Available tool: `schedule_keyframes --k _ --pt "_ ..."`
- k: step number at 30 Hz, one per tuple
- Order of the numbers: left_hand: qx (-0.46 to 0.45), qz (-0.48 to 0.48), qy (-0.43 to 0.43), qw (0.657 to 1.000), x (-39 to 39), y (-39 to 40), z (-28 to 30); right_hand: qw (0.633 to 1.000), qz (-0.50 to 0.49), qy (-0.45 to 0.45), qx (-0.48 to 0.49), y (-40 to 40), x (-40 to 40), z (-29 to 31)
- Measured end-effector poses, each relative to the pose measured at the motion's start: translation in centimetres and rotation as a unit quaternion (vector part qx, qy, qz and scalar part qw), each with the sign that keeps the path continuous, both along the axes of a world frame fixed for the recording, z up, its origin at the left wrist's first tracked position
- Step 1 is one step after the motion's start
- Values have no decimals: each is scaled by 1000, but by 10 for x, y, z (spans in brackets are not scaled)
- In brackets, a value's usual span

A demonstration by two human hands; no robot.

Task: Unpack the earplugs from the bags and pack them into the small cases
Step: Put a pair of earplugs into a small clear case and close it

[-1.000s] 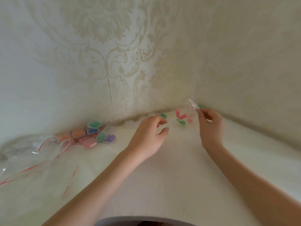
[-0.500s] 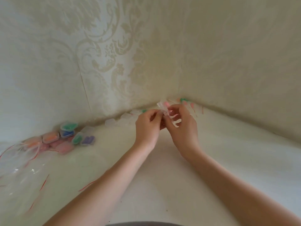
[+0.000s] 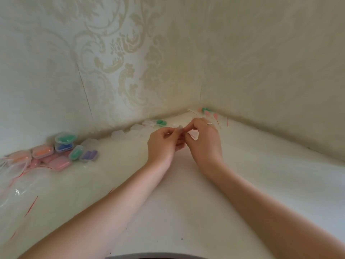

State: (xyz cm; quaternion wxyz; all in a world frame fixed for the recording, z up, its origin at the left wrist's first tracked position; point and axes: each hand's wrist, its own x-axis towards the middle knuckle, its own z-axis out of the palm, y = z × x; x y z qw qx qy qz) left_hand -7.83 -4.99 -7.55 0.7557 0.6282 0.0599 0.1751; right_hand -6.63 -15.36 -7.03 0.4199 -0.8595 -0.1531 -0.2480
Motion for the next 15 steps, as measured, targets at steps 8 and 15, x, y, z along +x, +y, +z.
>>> schedule_keyframes --k 8,15 --pt "-7 55 2 998 0 7 1 997 61 20 53 5 -4 -1" --pt "-33 49 8 998 -1 8 0 999 18 34 -13 2 3 -6"
